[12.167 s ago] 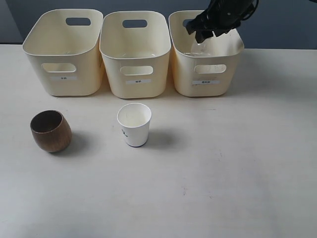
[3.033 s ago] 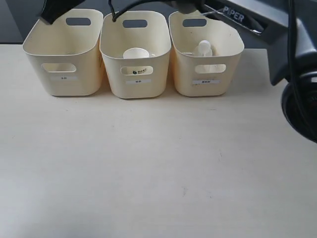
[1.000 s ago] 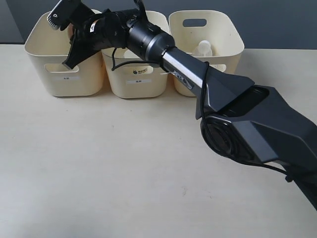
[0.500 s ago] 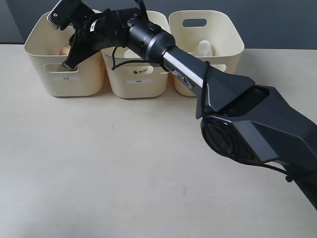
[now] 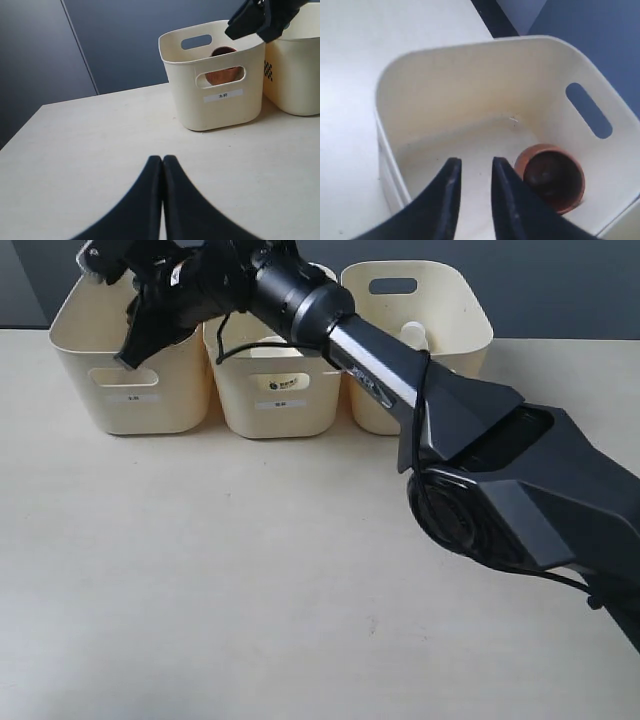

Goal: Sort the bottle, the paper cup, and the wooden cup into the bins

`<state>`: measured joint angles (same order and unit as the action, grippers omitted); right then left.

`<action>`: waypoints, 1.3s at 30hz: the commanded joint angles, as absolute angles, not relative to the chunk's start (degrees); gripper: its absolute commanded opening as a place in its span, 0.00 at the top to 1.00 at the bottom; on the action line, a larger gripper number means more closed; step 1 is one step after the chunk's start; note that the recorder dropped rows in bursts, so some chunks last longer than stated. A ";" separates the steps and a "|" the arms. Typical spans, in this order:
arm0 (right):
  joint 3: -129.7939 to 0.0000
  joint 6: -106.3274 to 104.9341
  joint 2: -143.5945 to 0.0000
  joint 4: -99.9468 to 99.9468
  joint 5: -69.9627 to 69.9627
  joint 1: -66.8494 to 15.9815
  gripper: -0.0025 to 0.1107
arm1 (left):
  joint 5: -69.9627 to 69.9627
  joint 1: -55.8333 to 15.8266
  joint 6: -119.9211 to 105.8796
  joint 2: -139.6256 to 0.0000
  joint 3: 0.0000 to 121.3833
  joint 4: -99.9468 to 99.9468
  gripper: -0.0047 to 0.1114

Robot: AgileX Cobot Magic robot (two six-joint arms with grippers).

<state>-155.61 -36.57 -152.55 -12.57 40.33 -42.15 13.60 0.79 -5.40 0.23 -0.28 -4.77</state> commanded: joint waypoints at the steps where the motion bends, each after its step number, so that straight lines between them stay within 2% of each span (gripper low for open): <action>1: -157.89 -34.17 -145.64 -9.61 51.02 -44.17 0.84 | 13.31 0.94 -5.07 0.00 0.00 -4.74 0.96; 3: -158.03 -34.14 -143.14 -6.88 57.08 -45.65 0.98 | 13.31 0.94 -5.07 0.00 0.00 -4.74 0.96; 7: -158.03 -33.41 -136.04 -3.60 69.79 -51.63 0.98 | 13.31 0.94 -5.07 0.00 0.00 -4.74 0.96; 14: -158.03 -23.22 -123.81 9.78 69.96 -65.74 0.98 | 13.31 0.94 -5.07 0.00 0.00 -4.74 0.96; 25: -157.92 -14.41 -106.89 46.55 69.96 -93.28 0.98 | 13.31 0.94 -5.07 0.00 0.00 -4.74 0.96; 30: -157.92 -10.12 -100.88 63.75 69.96 -99.05 0.98 | 13.31 0.94 -5.07 0.00 0.00 -4.74 0.96; 39: -157.92 -6.16 -93.30 83.90 69.96 -99.26 0.98 | 13.31 0.94 -5.07 0.00 0.00 -4.74 0.96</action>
